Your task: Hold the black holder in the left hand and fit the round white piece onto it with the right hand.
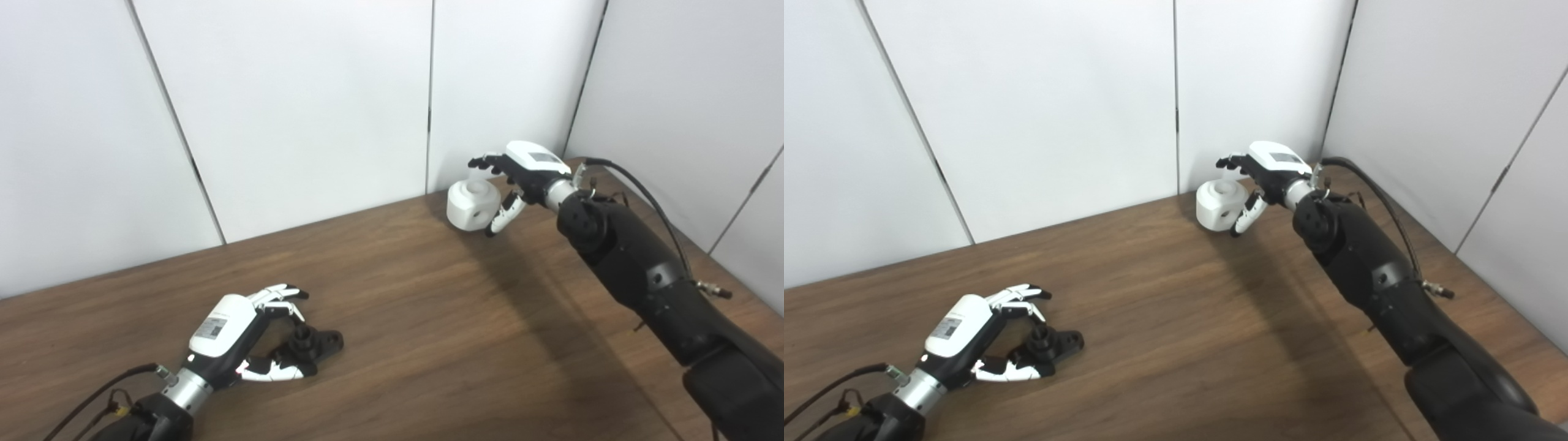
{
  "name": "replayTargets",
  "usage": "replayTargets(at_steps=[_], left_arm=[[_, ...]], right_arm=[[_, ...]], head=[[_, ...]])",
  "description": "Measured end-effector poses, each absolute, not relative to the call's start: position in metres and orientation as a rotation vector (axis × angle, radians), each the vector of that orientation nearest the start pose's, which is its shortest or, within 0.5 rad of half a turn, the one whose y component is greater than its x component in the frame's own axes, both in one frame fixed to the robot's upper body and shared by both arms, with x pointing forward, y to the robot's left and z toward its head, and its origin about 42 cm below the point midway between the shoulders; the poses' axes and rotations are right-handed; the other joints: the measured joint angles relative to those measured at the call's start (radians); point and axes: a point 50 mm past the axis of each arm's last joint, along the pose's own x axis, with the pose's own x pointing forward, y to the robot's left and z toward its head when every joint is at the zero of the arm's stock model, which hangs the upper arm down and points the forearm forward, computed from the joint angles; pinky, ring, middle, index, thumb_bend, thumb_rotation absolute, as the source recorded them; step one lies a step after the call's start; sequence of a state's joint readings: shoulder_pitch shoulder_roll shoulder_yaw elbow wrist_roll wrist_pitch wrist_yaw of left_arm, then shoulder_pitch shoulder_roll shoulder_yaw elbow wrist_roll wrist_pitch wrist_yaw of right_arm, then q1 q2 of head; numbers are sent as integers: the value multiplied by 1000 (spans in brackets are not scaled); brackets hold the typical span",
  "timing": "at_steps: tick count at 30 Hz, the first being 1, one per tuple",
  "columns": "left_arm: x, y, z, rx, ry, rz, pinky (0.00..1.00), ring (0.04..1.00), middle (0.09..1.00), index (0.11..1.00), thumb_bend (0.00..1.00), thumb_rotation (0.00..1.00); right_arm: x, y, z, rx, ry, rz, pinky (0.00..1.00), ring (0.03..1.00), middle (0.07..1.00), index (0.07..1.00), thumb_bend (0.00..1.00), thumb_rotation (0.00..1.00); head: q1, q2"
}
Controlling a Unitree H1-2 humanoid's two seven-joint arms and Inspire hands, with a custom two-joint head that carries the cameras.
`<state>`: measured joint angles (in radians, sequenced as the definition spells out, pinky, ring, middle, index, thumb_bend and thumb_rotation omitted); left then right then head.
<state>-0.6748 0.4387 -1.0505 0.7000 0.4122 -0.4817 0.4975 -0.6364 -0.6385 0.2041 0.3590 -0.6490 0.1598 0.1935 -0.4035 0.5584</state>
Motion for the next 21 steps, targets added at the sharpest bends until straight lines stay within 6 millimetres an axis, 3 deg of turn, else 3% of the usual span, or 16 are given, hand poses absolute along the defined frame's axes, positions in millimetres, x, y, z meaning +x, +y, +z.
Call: replayTargets(at_steps=[6, 13, 21], left_arm=[[412, 192, 100, 1061, -574, -654, 713, 865, 817, 488, 523, 71], [412, 193, 100, 1061, -574, -653, 710, 864, 817, 487, 523, 72], [410, 194, 101, 1056, -572, -654, 722, 871, 821, 487, 523, 71]], right_arm=[[475, -372, 280, -1333, 17, -1, 553, 675, 846, 813, 918, 120], [481, -376, 269, -1326, 72, 11, 707, 818, 854, 823, 903, 127], [488, -368, 264, -1318, 79, 39, 696, 818, 854, 824, 888, 131]], head=[[8, 0], [9, 3], [15, 6]])
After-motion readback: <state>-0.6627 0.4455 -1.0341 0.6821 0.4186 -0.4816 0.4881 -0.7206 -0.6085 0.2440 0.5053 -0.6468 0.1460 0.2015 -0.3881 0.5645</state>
